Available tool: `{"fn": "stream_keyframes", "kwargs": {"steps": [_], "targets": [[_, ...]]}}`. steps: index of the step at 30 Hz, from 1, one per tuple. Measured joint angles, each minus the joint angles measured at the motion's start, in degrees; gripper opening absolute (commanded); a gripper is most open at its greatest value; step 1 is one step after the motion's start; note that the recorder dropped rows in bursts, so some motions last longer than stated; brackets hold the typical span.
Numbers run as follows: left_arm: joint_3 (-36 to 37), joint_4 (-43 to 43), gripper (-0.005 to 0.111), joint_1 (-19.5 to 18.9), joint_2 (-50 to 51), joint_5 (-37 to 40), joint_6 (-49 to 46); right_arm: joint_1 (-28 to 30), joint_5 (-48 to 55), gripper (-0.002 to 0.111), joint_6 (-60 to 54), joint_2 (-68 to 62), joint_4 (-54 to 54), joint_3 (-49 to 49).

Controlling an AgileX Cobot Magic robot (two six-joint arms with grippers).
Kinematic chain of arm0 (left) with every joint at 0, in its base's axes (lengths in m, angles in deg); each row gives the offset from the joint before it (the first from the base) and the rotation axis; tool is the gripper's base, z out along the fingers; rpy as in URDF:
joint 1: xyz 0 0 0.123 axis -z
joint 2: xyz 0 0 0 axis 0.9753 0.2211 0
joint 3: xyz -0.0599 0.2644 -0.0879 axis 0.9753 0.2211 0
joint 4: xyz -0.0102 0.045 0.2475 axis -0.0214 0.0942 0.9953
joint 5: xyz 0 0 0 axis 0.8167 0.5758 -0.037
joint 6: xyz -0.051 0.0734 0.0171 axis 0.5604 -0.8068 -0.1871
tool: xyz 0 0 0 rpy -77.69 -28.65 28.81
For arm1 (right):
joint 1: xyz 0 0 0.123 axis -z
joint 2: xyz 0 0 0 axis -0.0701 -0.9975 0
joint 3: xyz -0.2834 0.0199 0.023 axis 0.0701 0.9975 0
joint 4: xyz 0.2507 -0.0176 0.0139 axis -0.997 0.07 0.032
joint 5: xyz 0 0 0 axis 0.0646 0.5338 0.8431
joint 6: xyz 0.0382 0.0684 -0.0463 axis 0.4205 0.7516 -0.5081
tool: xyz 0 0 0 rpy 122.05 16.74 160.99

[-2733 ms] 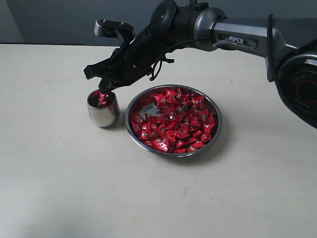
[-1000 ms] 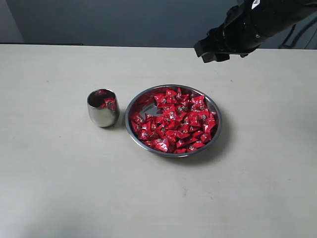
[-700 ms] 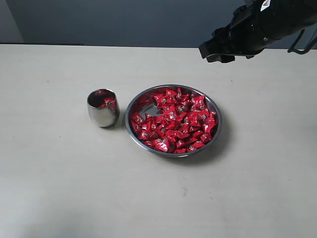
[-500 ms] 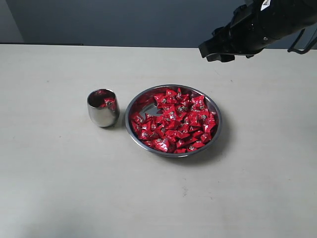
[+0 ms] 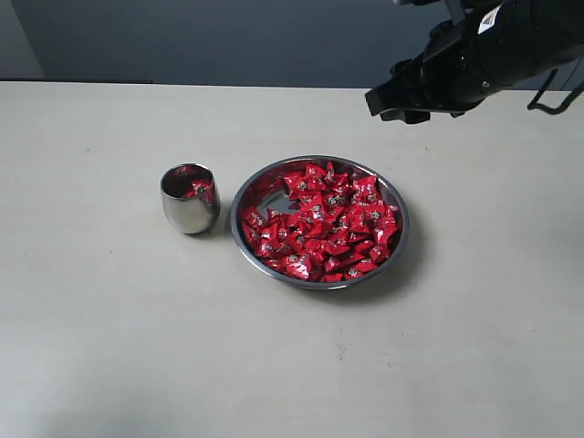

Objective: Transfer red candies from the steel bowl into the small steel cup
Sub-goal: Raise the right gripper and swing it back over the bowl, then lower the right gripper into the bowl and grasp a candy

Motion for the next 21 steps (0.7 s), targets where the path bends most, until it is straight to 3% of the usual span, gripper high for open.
{"fn": "stream_keyframes", "kwargs": {"steps": [15,21], "targets": [[0.0,0.0,0.0,0.0,0.0,0.0,0.0,0.0,-3.7,0.049,-4.5,-6.1,-13.4,5.3],[0.0,0.0,0.0,0.0,0.0,0.0,0.0,0.0,-0.4,0.049,-13.5,-11.0,-25.5,5.3]]}}
